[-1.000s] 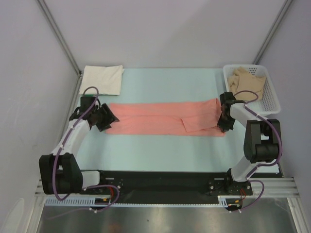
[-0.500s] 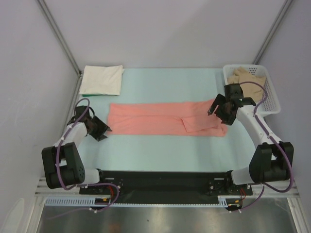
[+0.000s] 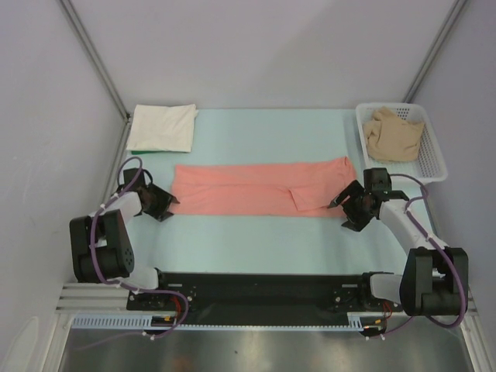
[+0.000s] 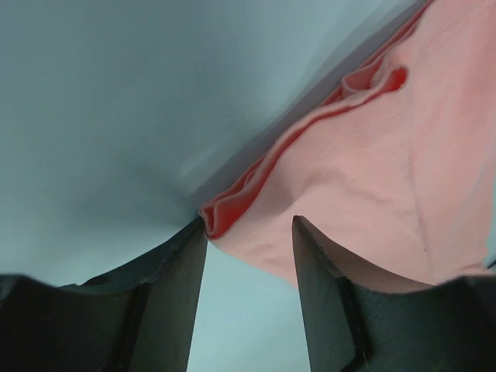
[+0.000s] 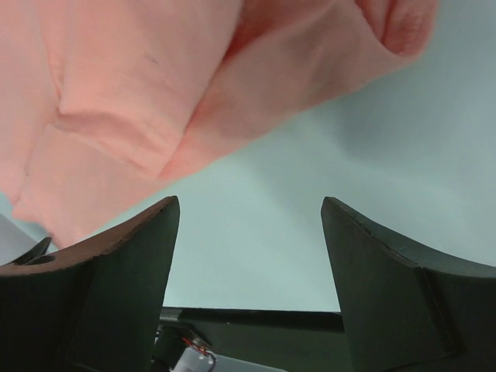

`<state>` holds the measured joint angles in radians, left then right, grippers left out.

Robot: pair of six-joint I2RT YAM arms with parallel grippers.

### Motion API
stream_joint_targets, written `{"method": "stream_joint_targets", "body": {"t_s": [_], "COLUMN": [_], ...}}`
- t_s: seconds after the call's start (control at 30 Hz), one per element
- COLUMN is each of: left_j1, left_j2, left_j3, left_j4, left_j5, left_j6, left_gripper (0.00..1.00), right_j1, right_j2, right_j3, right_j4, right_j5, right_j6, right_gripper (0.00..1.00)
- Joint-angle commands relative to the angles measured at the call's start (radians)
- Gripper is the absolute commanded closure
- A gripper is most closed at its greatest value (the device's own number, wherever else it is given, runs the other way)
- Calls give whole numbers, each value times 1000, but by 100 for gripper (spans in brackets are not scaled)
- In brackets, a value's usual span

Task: Fold and stack the t-shirts
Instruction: Fold the tshirt

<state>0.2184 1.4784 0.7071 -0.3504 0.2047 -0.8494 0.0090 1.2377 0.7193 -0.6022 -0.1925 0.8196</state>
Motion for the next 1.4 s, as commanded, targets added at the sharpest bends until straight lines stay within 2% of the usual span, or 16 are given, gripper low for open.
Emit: {"method": "stream_joint_targets", "body": {"t_s": [0.0,0.27,0.37,0.47,0.57,0.63,0.73,0.77,0.87,1.07,1.17,1.37], "left_j1": [4,7,9,7,9,7,-7,-40,-115,-273,-301,-306], "left_j2": [23,19,13,36,66,71,2,-47,-73,0,-10,-151], "left_j3": [-8,-8,-40,-57,-63,-41,-29,-20,0,91,59,-63], "left_j4": [42,-54,-42,-29,-12,-48,-131,-194,-271,-504,-542,-525], "left_j5": [-85,-148,-145,-123,-131,-139,-168,-229,-281,-367,-373,-366], "left_j6": [-20,-28,-31,-27,-25,-13,-39,-78,-125,-235,-275,-278], "left_gripper": [46,51,56,79,100,100,100,100,100,100,100,100], "right_j1": [-1,-1,-33,-44,-47,-43,-31,-24,-12,45,57,120], "right_j2": [3,13,23,52,80,97,131,155,204,328,426,664], "right_j3": [-21,-50,-43,-44,-52,-46,-35,-37,-37,23,127,431], "right_j4": [111,127,122,131,157,166,186,215,254,320,317,292], "right_j5": [-33,-9,4,7,27,36,71,88,96,163,191,241], "right_j6": [56,85,92,93,73,58,47,44,59,30,-22,-166], "right_gripper": [20,17,18,23,33,38,38,34,29,36,45,45]}}
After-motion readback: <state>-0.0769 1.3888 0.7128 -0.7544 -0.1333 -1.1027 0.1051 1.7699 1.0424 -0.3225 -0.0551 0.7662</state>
